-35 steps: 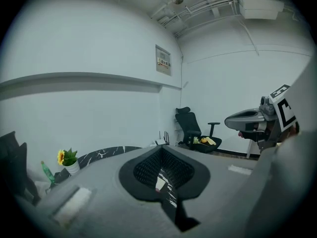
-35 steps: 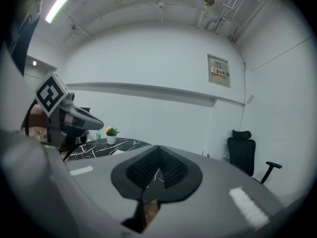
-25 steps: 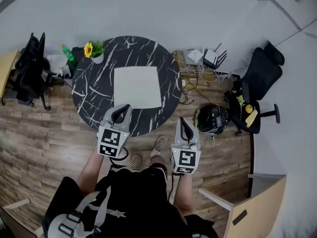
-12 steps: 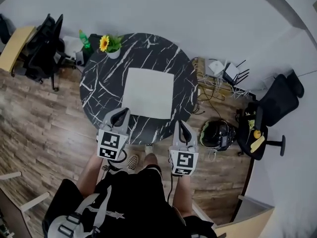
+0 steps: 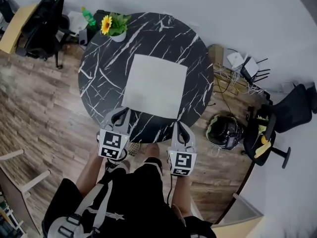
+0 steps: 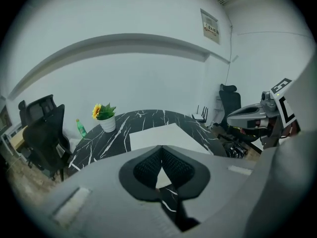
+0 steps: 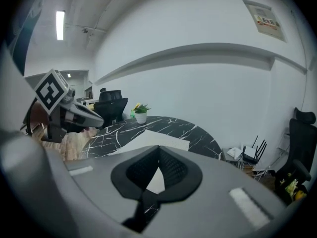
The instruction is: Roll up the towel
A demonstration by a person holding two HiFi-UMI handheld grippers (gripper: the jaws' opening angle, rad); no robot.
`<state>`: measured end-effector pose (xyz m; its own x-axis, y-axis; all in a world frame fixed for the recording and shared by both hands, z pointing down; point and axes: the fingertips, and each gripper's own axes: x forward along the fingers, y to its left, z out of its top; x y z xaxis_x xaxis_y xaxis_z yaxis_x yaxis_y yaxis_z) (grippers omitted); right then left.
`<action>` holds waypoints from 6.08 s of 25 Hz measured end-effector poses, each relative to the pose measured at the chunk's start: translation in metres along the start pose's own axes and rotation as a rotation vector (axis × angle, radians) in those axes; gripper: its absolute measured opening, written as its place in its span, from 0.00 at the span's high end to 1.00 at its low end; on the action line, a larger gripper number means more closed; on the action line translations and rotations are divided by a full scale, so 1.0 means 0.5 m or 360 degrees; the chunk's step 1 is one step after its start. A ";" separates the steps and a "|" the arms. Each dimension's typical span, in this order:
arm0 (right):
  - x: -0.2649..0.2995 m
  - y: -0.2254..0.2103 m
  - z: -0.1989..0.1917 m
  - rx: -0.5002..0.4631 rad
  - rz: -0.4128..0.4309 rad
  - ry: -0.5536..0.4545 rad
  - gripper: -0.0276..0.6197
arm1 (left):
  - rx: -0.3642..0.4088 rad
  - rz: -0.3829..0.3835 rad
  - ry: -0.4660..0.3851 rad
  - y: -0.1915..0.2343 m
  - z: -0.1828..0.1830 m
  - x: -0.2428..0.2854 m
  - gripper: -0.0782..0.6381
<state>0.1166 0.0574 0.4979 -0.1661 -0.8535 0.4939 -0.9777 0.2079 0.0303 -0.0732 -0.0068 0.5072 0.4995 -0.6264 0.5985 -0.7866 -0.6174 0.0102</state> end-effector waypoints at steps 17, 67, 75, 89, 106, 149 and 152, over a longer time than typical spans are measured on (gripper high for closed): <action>0.105 0.020 -0.137 -0.0246 0.0323 0.0296 0.80 | 0.0232 -0.0102 0.0295 0.007 -0.133 0.095 0.87; 0.171 0.026 -0.390 -0.1057 0.1009 0.1009 0.79 | 0.1308 -0.0626 0.0998 0.024 -0.363 0.203 0.82; 0.173 0.019 -0.392 -0.1199 0.0911 0.0980 0.90 | 0.1367 -0.0577 0.0989 0.028 -0.361 0.198 0.86; 0.066 0.073 -0.430 -0.1172 0.0950 0.1033 0.91 | 0.1384 -0.0635 0.0990 -0.019 -0.388 0.097 0.87; 0.019 0.083 -0.417 -0.1099 0.0870 0.0974 0.91 | 0.1397 -0.0549 0.0924 -0.037 -0.376 0.057 0.87; 0.083 0.017 -0.406 -0.1158 0.0728 0.0930 0.74 | 0.1385 -0.0442 0.0935 0.008 -0.369 0.135 0.54; 0.077 0.018 -0.401 -0.1163 0.0702 0.0915 0.71 | 0.1374 -0.0425 0.0896 0.011 -0.355 0.128 0.54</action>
<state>0.1270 0.1224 0.6914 -0.2170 -0.3129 0.9247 -0.4959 0.8512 0.1717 -0.1097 0.0340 0.6877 0.2041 -0.2467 0.9473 -0.0422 -0.9690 -0.2432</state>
